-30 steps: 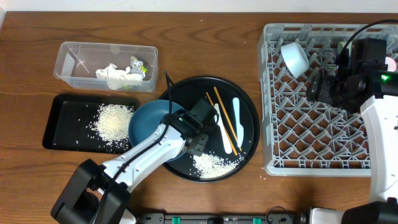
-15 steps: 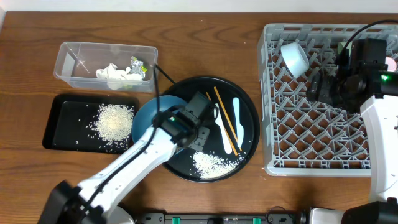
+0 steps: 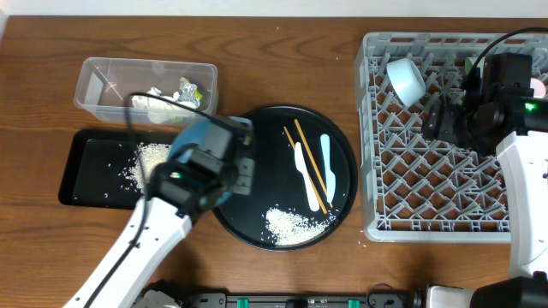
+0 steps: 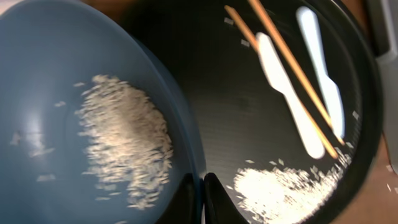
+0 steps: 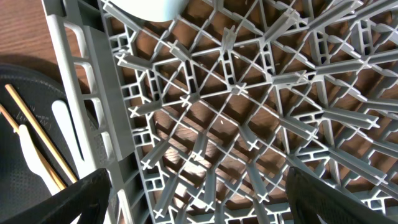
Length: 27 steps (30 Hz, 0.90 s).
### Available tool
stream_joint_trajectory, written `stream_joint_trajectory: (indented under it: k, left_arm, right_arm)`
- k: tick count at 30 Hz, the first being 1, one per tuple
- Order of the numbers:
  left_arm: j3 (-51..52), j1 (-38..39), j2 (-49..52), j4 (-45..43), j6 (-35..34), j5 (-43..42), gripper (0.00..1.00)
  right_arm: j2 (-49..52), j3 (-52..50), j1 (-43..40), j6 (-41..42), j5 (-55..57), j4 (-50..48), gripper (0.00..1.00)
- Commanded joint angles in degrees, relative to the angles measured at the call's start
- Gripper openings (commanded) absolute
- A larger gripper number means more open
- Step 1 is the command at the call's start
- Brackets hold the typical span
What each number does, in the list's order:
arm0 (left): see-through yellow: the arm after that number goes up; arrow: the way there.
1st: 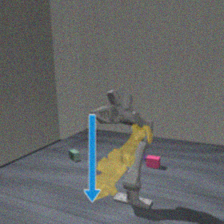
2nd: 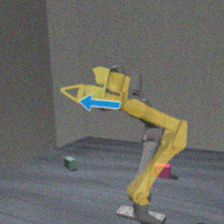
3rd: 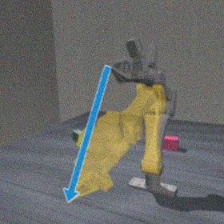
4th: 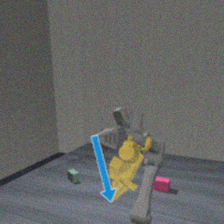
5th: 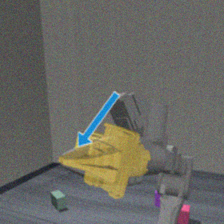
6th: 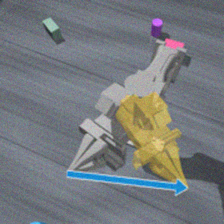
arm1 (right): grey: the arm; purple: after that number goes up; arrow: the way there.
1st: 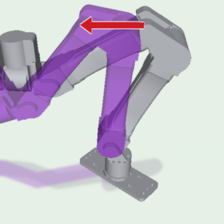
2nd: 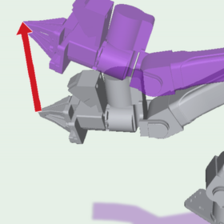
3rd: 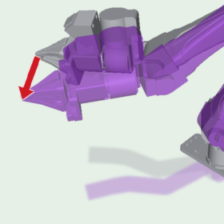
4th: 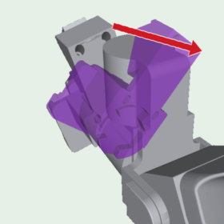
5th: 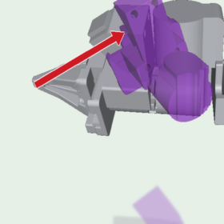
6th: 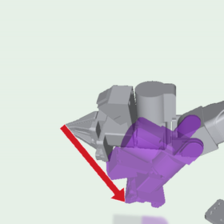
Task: Sort waste into correct bins and load items into the dishwasher rack
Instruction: 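Carry the blue plate with left gripper over the black rectangular tray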
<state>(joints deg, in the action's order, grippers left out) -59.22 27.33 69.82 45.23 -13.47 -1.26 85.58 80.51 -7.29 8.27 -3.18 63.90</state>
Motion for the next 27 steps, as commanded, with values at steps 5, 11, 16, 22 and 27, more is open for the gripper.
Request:
stream_joint_trajectory:
  k: [5, 11, 16, 22, 27]
  left_arm:
    - [-1.66, -11.3, -1.4, 0.33, 3.26, -4.07, 0.06]
    - [-1.66, -21.27, -1.36, -1.01, 6.56, -11.67, 0.06]
    - [-1.66, -30.21, -1.36, -2.58, 8.81, -21.2, 0.06]
    - [-1.66, -40.7, -1.33, -4.9, 10.25, -35.89, 0.06]
    - [-1.66, -47.89, -0.81, -6.75, 10.32, -45.97, 0.06]
  right_arm:
    - [-1.09, 0.33, -0.26, -0.85, 0.17, 0.24, 0.86]
    - [-1.09, 0.33, -0.26, -0.85, 0.15, 0.22, 0.86]
    - [-1.09, 0.33, -0.26, -0.85, 0.15, 0.24, 0.86]
    - [-1.09, 0.33, -0.26, -0.85, 0.17, 0.22, 0.86]
    - [-1.09, 0.33, -0.26, -0.85, 0.15, 0.24, 0.86]
